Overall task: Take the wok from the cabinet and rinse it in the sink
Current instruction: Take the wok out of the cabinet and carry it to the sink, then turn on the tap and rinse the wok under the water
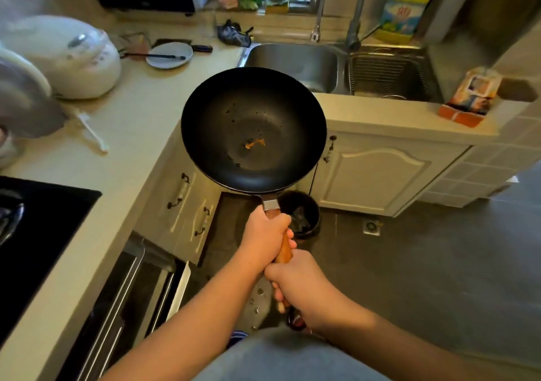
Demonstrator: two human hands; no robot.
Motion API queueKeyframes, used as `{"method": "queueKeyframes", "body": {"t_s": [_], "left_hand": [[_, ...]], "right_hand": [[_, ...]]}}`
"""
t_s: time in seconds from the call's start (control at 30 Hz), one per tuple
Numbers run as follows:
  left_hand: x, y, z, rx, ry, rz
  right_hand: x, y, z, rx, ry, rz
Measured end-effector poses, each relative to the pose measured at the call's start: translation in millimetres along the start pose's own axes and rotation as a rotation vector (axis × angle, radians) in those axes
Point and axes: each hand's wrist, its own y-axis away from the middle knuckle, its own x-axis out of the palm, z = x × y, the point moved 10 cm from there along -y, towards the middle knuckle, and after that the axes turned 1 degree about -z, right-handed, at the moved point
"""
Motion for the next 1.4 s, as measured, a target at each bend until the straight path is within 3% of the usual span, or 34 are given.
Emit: {"method": "queueKeyframes", "body": {"t_s": [0.27,0.57,0.9,1.2,1.4], "left_hand": [[5.3,-95.7,-61.3,0.017,0.049,0.001],[5.6,-235.3,-124.1,-0.027,0.068,0.100],[12.6,-318.6,-198.1,0.001,0.045,0.147],[34.7,-380.9,-246.3,0.053,-0.024,-0.099],[75.9,-419.5,-264.4,-0.039,0.046,-0.249]], "right_hand": [[-30.8,-81.4,77.0,0.003,0.083,-0.044],[-46.0,-185.6,171.3,0.016,0.000,-0.081],[-65.9,-263.4,242.3,0.048,-0.131,-0.028],[-120.6,-333.3,283.1,0.078,-0.080,0.063],[-175.1,-382.7,296.5,0.183,-0.051,0.165]]}}
